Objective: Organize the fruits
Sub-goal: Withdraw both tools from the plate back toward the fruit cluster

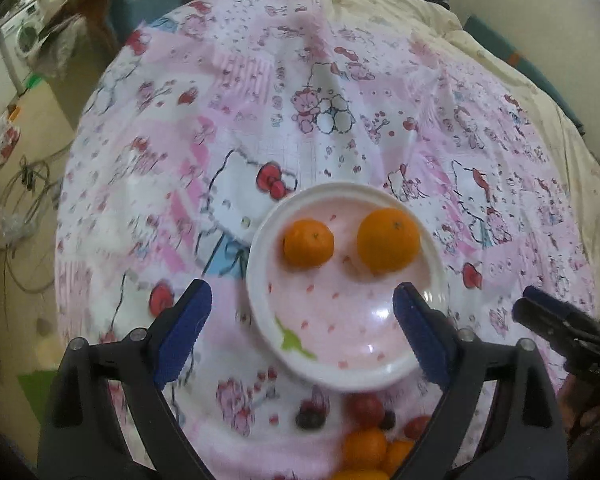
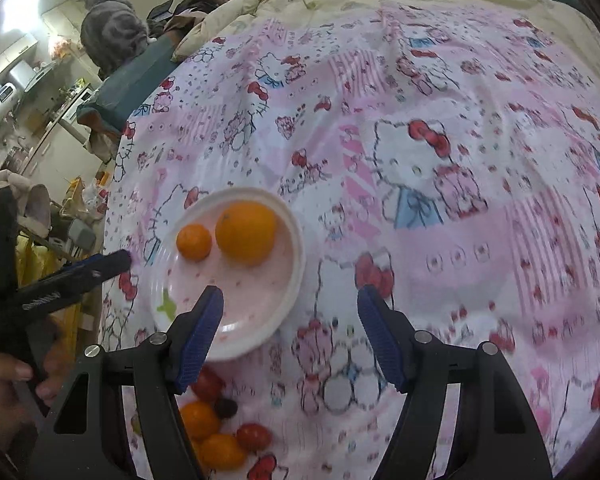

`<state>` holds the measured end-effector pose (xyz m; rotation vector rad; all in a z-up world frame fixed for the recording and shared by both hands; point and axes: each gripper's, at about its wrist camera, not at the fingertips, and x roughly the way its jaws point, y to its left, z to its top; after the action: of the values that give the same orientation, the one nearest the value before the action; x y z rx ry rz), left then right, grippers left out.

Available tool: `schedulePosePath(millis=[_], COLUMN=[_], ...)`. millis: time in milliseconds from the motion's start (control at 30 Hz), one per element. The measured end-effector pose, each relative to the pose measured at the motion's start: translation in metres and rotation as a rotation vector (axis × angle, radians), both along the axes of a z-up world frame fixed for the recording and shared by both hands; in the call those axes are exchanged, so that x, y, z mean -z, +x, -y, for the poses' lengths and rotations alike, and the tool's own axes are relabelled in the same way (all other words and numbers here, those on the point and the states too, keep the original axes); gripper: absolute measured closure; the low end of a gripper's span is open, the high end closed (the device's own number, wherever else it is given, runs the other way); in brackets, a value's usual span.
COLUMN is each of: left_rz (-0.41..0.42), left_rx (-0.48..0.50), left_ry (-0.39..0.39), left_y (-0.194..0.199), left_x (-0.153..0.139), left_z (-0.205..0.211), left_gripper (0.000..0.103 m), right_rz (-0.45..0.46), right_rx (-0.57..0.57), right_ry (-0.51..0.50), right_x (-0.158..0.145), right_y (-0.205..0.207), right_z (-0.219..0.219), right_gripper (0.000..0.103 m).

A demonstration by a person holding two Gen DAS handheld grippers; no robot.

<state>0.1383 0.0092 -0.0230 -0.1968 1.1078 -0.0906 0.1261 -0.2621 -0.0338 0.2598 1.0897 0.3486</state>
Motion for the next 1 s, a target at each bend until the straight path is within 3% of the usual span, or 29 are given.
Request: schedulePosePath(millis=[200, 433, 633, 867, 933, 1000], left_rz=[-0.012, -0.003, -0.061, -0.165, -0.221, -0.265], left_rx=[-0.032, -0.04, -0.068, -0.066, -0.066, -0.048], left_ry=[-0.07, -0.042, -0.038, -0.057, -0.085, -0.127], left_y=[-0.034, -0.063, -0.093, -0.092, -0.087, -0.082], left_x=[-0.009, -0.021, 0.004, 0.041, 0.054, 0.065], left_z=[-0.01, -0.01, -0.022, -0.015, -0.012, -0.009], left_gripper=[0.013, 0.013, 0.013, 0.014, 0.02, 0.042], right_rz=[0.005, 0.024, -0.015, -0.028, -0.027, -0.039], right_rx=[0.017, 0.054, 0.101, 0.126, 0.13, 0.137], right_ry=[0.009, 0.003, 0.046, 0.072, 0.08, 0.117], right_x=[-0.005, -0.013, -0.002, 0.003, 0.003, 0.004], right_y=[-0.029, -0.051, -0.079, -0.088, -0.088, -0.087], right_z=[0.004, 0.004, 0.012, 0.01, 0.01, 0.013], right_gripper=[0.028, 0.025, 0.02, 0.02, 0.02, 0.02])
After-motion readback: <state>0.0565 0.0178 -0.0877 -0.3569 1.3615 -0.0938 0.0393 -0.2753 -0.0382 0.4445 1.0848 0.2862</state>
